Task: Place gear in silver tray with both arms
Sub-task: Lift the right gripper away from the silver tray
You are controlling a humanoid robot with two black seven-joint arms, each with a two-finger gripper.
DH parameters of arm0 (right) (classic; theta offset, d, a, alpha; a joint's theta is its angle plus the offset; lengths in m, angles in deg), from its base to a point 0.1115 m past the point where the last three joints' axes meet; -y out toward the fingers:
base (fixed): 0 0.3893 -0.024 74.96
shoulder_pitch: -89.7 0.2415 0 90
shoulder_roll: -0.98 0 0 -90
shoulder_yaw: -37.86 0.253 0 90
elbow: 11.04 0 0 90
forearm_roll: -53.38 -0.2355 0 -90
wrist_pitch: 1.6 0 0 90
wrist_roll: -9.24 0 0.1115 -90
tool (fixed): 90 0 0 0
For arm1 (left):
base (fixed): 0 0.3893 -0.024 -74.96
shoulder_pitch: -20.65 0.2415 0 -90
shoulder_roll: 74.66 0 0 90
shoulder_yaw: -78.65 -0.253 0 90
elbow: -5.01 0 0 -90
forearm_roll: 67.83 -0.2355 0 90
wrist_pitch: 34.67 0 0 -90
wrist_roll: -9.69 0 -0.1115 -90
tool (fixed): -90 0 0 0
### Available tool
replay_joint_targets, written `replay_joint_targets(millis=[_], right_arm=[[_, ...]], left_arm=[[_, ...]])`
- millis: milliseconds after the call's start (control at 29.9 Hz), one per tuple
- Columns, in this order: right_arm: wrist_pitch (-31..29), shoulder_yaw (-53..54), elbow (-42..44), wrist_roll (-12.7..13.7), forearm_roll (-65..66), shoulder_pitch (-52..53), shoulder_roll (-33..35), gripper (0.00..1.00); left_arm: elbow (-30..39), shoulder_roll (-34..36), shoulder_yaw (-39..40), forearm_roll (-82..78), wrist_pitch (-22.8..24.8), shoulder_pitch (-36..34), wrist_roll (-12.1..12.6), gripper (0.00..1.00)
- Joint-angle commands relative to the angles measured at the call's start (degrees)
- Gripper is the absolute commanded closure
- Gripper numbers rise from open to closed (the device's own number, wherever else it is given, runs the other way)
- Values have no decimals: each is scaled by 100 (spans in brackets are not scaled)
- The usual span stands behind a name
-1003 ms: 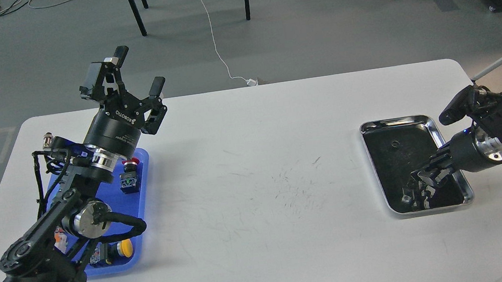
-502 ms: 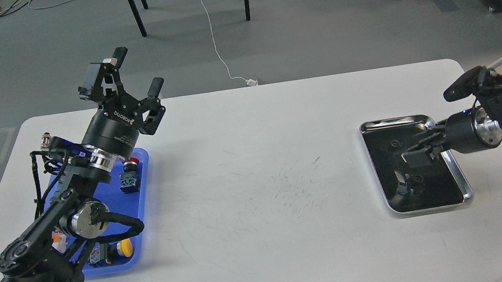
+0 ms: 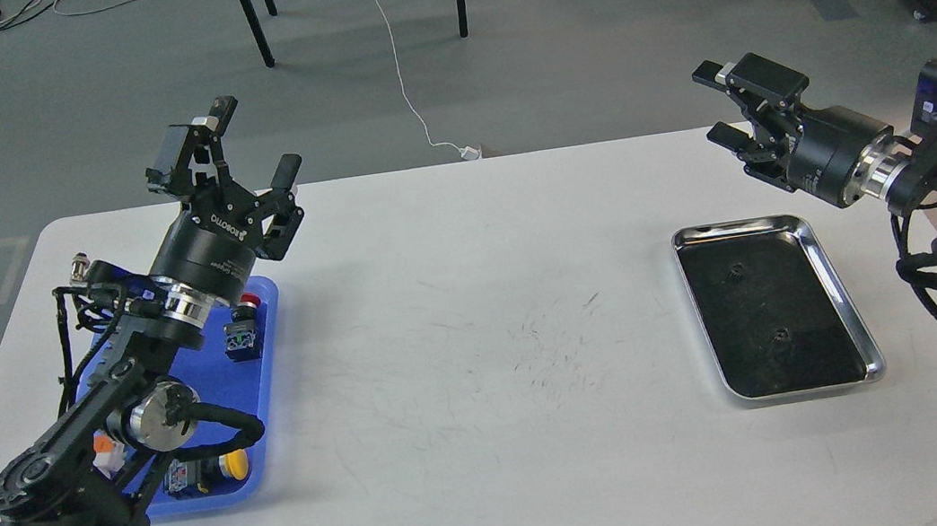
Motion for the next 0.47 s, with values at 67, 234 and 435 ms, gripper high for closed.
replay_joint_targets(millis=[67,234,435], right_arm=[[219,1464,-19,-1,-830,-992,-592,1],[668,1861,-89,-1,-725,-1547,-945,1],[659,1896,-642,-1,-654,-1740,-822,1]], left_arm=[[-38,-270,81,11,-26,470,404,2],[-38,-543,520,11,0,751,448,2],[-30,-552,538,20,18,796,448,2]])
